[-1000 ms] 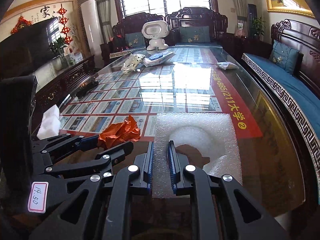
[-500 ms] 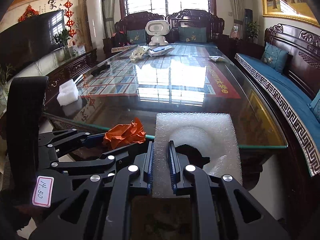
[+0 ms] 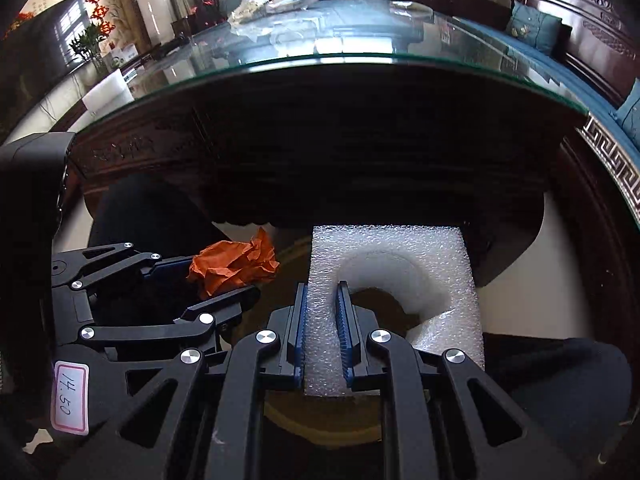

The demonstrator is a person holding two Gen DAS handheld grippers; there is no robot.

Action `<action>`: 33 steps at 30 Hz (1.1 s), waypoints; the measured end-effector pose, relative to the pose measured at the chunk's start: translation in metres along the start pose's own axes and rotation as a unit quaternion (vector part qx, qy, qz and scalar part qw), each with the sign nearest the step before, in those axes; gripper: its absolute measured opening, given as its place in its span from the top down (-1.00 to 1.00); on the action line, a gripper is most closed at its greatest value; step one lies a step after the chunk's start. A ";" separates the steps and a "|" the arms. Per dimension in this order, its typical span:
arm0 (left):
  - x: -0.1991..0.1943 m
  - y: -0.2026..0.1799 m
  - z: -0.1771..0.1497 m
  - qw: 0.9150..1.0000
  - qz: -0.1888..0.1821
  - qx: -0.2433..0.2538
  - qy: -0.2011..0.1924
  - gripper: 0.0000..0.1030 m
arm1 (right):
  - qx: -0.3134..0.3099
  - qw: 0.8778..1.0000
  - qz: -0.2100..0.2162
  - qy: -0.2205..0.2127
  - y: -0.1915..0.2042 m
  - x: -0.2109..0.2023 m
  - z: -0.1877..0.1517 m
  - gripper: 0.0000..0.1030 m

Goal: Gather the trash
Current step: 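Carry the orange paper and foam block to the yellow bin and release both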

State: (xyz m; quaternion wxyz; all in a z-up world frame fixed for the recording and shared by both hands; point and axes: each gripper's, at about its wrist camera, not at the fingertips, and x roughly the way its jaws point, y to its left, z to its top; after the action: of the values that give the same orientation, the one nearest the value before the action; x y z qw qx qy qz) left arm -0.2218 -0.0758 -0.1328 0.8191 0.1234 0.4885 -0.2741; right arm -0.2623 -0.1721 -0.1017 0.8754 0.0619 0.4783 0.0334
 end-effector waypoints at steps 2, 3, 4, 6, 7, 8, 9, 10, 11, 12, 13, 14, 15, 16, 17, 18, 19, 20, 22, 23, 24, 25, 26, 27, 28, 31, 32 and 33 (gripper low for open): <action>0.012 -0.001 -0.004 1.000 0.001 0.001 0.015 0.16 | 0.008 1.000 -0.002 0.012 -0.003 0.009 -0.004 0.72; 0.019 -0.001 -0.004 1.000 0.000 0.003 0.023 0.16 | 0.008 1.000 -0.005 0.017 -0.003 0.012 -0.005 0.72; 0.024 0.000 -0.005 1.000 0.000 0.002 0.028 0.16 | 0.010 1.000 -0.009 0.021 -0.004 0.016 -0.006 0.72; 0.034 0.001 -0.006 0.999 0.001 0.003 0.035 0.16 | 0.013 0.999 -0.016 0.030 -0.007 0.023 -0.007 0.72; 0.038 0.003 -0.007 0.999 0.000 0.002 0.037 0.16 | 0.014 0.999 -0.017 0.033 -0.007 0.026 -0.005 0.72; 0.041 0.004 -0.007 0.999 -0.001 0.000 0.040 0.16 | 0.015 0.999 -0.018 0.035 -0.006 0.027 -0.004 0.72; 0.044 0.005 -0.007 0.999 -0.003 -0.002 0.042 0.16 | 0.017 0.999 -0.018 0.037 -0.007 0.029 -0.003 0.72; 0.046 0.004 -0.008 0.999 -0.005 -0.003 0.044 0.16 | 0.018 0.999 -0.018 0.039 -0.008 0.031 -0.002 0.72; 0.048 0.004 -0.007 0.999 -0.006 -0.004 0.046 0.16 | 0.019 0.999 -0.018 0.041 -0.010 0.033 -0.004 0.72; 0.049 0.004 -0.006 0.999 -0.007 -0.003 0.048 0.16 | 0.019 0.999 -0.018 0.043 -0.012 0.035 -0.008 0.72; 0.051 0.004 -0.006 0.999 -0.008 -0.003 0.049 0.16 | 0.021 0.999 -0.017 0.045 -0.013 0.037 -0.009 0.72; 0.052 0.002 -0.003 0.999 -0.010 -0.002 0.050 0.16 | 0.022 0.999 -0.016 0.047 -0.017 0.036 -0.008 0.72; 0.053 0.003 -0.002 0.999 -0.010 -0.003 0.051 0.16 | 0.024 0.998 -0.014 0.048 -0.017 0.037 -0.008 0.72; 0.053 0.002 -0.002 0.999 -0.009 -0.004 0.050 0.16 | 0.024 0.998 -0.014 0.049 -0.017 0.038 -0.009 0.72; 0.053 0.003 -0.002 0.999 -0.010 -0.004 0.051 0.16 | 0.023 0.998 -0.013 0.050 -0.017 0.039 -0.009 0.72; 0.054 0.003 -0.001 0.999 -0.010 -0.004 0.051 0.16 | 0.024 0.998 -0.013 0.050 -0.016 0.040 -0.008 0.72; 0.054 0.003 -0.001 0.999 -0.009 -0.004 0.051 0.16 | 0.022 0.998 -0.012 0.051 -0.016 0.042 -0.008 0.72; 0.054 0.003 -0.001 0.999 -0.009 -0.004 0.051 0.16 | 0.021 0.998 -0.011 0.052 -0.016 0.042 -0.008 0.72; 0.053 0.003 0.000 0.999 -0.009 -0.005 0.051 0.16 | 0.023 0.998 -0.007 0.053 -0.016 0.042 -0.008 0.72; 0.052 0.003 0.000 0.999 -0.009 -0.005 0.050 0.16 | 0.025 0.998 -0.006 0.051 -0.016 0.042 -0.008 0.70; 0.052 0.003 0.000 0.999 -0.009 -0.005 0.050 0.16 | 0.024 0.998 -0.007 0.049 -0.016 0.041 -0.008 0.64; 0.051 0.003 0.000 0.999 -0.008 -0.006 0.050 0.16 | 0.025 0.998 -0.011 0.048 -0.016 0.040 -0.008 0.62; 0.051 0.003 0.000 0.999 -0.009 -0.007 0.049 0.16 | 0.027 0.998 -0.010 0.047 -0.017 0.040 -0.008 0.57; 0.051 0.003 0.000 0.999 -0.009 -0.008 0.050 0.16 | 0.029 0.998 -0.010 0.046 -0.018 0.039 -0.009 0.50; 0.051 0.003 0.000 0.999 -0.009 -0.008 0.050 0.16 | 0.032 0.998 -0.010 0.046 -0.018 0.039 -0.009 0.47; 0.050 0.003 0.000 0.999 -0.009 -0.008 0.049 0.16 | 0.038 0.998 -0.011 0.041 -0.021 0.034 -0.010 0.32; 0.049 0.003 0.000 0.999 -0.010 -0.009 0.048 0.16 | 0.040 0.998 -0.010 0.039 -0.021 0.032 -0.010 0.32; 0.049 0.003 0.000 0.999 -0.011 -0.009 0.049 0.16 | 0.043 0.998 -0.009 0.037 -0.022 0.031 -0.011 0.31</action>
State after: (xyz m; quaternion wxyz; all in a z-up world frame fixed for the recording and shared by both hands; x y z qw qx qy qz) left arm -0.2013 -0.0894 -0.1754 0.7923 0.1236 0.5317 -0.2726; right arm -0.2548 -0.1895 -0.1360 0.8540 0.0938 0.5116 0.0072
